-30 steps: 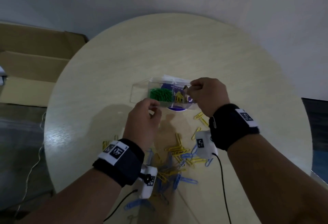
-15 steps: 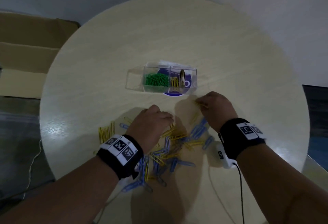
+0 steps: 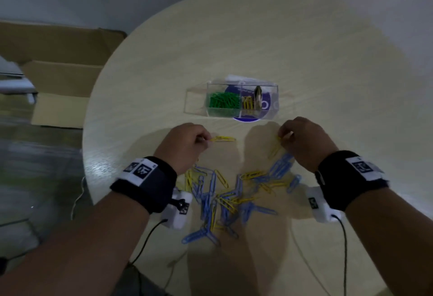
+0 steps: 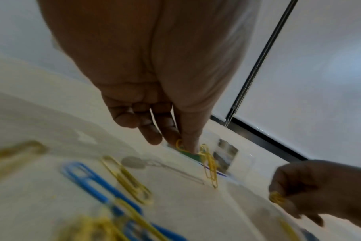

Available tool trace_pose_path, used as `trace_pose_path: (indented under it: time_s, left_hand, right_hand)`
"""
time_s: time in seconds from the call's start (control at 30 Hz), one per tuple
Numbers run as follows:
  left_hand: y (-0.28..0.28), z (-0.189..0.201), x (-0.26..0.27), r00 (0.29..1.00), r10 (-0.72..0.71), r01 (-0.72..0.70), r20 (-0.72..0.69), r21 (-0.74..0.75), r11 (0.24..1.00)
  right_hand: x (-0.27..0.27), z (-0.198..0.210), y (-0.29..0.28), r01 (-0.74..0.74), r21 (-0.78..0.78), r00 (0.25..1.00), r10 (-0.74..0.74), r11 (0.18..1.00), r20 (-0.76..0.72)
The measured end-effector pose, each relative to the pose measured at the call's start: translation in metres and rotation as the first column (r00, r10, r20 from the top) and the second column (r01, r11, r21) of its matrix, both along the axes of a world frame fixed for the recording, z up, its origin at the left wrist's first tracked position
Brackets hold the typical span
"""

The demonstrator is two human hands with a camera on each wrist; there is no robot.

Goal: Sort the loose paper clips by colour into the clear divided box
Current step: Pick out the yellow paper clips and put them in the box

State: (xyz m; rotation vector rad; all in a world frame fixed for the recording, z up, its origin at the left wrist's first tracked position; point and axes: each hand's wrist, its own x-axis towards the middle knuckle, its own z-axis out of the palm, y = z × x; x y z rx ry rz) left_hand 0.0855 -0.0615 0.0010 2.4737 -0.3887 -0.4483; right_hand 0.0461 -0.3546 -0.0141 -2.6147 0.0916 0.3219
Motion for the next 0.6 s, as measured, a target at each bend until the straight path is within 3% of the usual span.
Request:
trace_pose_path:
  time_s: [0.13,0.23,0.3,0.4,0.6]
  left_hand:
    - [0.034,0.012,0.005,0.995,-0.084,0.08,0.053,0.065,0.995]
    - [0.045,0.009,0.005,0.982,-0.172,0.153,0.075,0.21,0.966]
    - [0.049,0.003,0.003,0.977,-0.2,0.174,0.08,0.254,0.952]
    - [0.052,-0.005,-0.001,0.975,-0.201,0.182,0.089,0.191,0.965]
    - [0.04,-0.009,-0.007,0.972,-0.136,0.102,0.193,0.176,0.979]
  right_hand:
    - [-0.01,0.005,0.002,-0.29,0.024,0.957,0.289,0.957,0.032]
    - [-0.011,0.002,0.003,-0.366,-0.087,0.928,0.37,0.926,0.038]
    - [-0.011,0.002,0.003,-0.362,-0.134,0.927,0.371,0.923,0.052]
    - [-0.012,0.002,0.005,-0.344,-0.129,0.933,0.353,0.93,0.062]
    - [-0.019,0.0,0.01,-0.136,-0.018,0.991,0.136,0.991,0.009]
